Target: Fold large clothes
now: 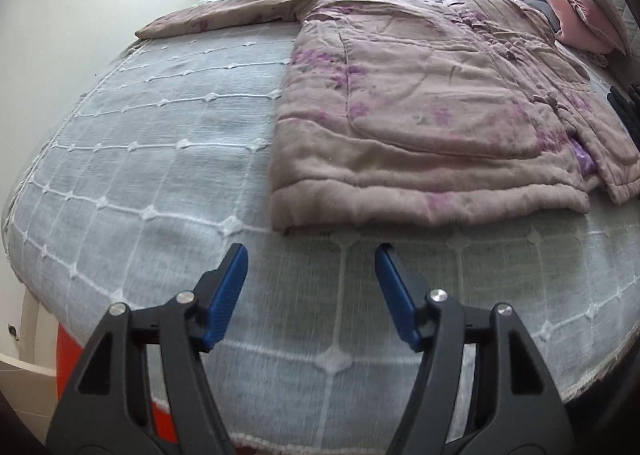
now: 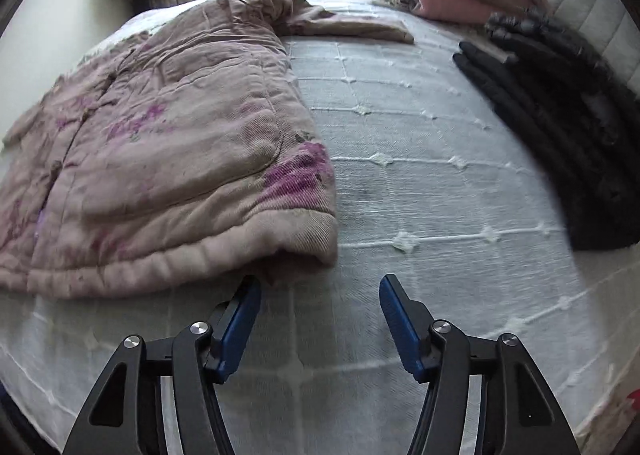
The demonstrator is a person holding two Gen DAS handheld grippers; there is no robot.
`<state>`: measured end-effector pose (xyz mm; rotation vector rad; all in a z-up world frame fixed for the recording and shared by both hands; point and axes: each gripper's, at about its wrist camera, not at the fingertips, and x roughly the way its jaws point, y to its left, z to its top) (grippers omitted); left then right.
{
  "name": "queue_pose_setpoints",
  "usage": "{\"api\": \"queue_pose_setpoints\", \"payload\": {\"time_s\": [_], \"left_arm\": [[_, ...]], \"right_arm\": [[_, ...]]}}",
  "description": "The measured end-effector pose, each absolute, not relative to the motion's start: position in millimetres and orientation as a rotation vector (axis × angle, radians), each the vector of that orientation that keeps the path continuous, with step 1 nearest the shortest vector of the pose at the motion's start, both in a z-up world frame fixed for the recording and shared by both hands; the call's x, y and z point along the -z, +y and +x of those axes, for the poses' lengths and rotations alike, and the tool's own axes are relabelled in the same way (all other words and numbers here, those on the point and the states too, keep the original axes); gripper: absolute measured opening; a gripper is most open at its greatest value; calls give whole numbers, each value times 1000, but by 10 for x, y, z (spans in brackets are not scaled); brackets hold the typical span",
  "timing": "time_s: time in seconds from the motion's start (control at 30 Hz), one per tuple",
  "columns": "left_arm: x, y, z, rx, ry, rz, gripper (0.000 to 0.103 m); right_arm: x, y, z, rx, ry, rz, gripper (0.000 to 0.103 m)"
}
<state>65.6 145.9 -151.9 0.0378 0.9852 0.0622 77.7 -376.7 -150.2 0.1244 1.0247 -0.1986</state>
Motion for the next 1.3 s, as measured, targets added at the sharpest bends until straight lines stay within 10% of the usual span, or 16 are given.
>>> {"api": "queue_pose_setpoints", "payload": {"time_s": [0.23, 0.4, 0.47, 1.0, 1.3], "left_arm": [[1511, 1548, 982, -28, 950, -59, 51], [1460, 1520, 1148, -35, 925, -92, 14], [1407, 1564, 1174, -55, 924, -139, 12], [5, 1976, -526, -127, 740, -183, 10], [1185, 2124, -379, -217, 949, -96, 13]], "right_arm": [[1511, -3822, 975, 89, 913, 358, 51], [1570, -3895, 1050, 57, 904, 489, 37], [1587, -3883, 1104, 88, 920, 445, 12], [-256, -3517, -321, -79, 655, 291, 8], [956, -3428, -388, 69, 994, 157, 14]]}}
